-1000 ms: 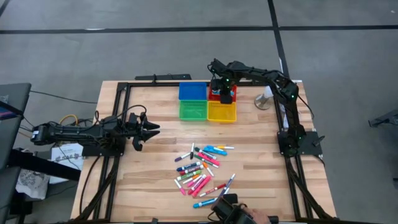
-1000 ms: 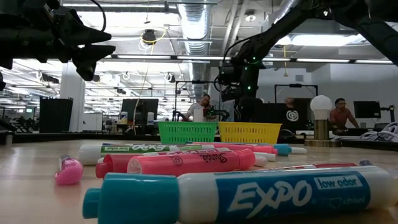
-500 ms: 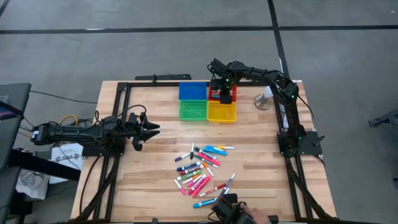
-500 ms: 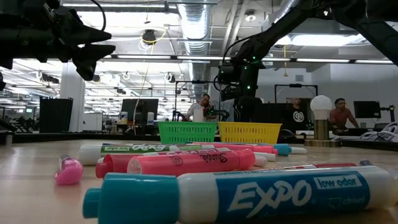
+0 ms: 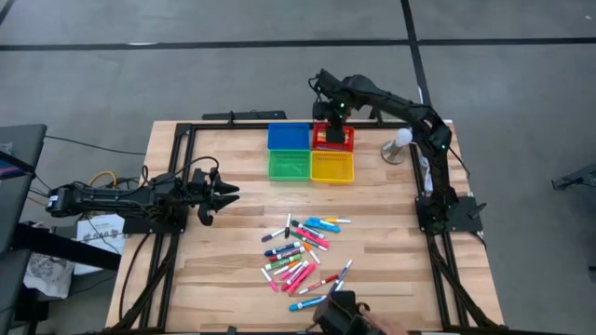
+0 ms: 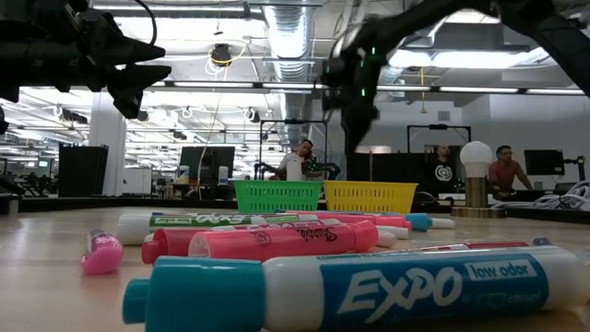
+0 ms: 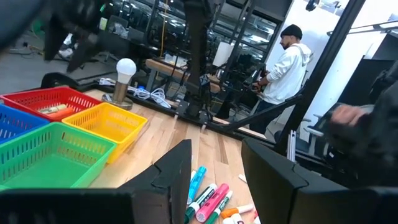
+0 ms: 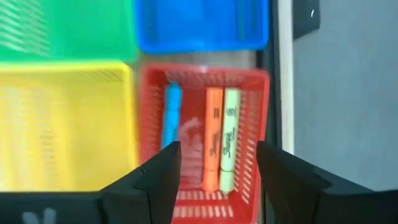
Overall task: Pick & Place Markers
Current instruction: Put the light blue marker in the red bin
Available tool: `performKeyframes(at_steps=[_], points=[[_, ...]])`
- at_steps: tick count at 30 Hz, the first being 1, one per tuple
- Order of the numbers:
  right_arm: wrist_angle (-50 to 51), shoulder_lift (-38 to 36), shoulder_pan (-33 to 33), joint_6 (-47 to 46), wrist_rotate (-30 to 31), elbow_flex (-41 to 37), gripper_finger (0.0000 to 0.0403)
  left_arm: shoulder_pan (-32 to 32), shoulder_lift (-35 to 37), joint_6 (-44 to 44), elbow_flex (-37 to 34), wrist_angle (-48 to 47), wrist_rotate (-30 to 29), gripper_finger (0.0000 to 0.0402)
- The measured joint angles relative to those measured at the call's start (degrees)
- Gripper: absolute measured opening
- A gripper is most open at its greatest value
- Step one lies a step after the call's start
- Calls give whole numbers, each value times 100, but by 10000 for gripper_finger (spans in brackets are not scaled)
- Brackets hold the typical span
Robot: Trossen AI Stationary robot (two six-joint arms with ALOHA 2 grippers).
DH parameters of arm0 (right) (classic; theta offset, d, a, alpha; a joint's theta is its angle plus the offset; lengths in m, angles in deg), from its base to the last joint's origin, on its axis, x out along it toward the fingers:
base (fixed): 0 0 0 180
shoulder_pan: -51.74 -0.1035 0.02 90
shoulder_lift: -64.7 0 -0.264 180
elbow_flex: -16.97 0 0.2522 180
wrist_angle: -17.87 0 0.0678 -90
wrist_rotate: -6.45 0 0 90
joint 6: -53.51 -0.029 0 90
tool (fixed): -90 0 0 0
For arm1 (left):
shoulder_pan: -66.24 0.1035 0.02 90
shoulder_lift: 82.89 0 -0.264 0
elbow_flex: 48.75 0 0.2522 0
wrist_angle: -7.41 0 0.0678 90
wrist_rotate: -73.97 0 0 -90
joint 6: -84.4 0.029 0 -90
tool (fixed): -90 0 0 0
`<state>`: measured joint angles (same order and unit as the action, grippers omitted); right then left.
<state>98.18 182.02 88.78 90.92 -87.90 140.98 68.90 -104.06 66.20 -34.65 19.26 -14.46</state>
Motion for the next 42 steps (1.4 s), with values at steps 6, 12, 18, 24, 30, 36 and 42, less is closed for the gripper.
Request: performKeyframes(at_steps=[6,12,18,24,30,36,42], points=[[659,-731,-381,-298,-1063,119,186,0,2,-4,0,3,-2,141],[1073,-1304,-1077,-825,-1353,116,165,0,1,-6,0,5,-1,141],[1410,-1673,-1897,-1537,-1369,112,144,0,0,-25,0,22,0,141],[1732,-1905,-2758,-2341,-1362,110,130,0,0,-28,1,63,0,141],[1831,-2185,-3585,-3134,-1034,-92,120,0,2,-26,1,92,0,141],[1420,-2881,-4313,-4131,-119,-1273,118,0,3,-28,0,191,0,141],[-232,-3703,-4955,-5223,172,-2891,118,0,6,-28,0,236,0,141]])
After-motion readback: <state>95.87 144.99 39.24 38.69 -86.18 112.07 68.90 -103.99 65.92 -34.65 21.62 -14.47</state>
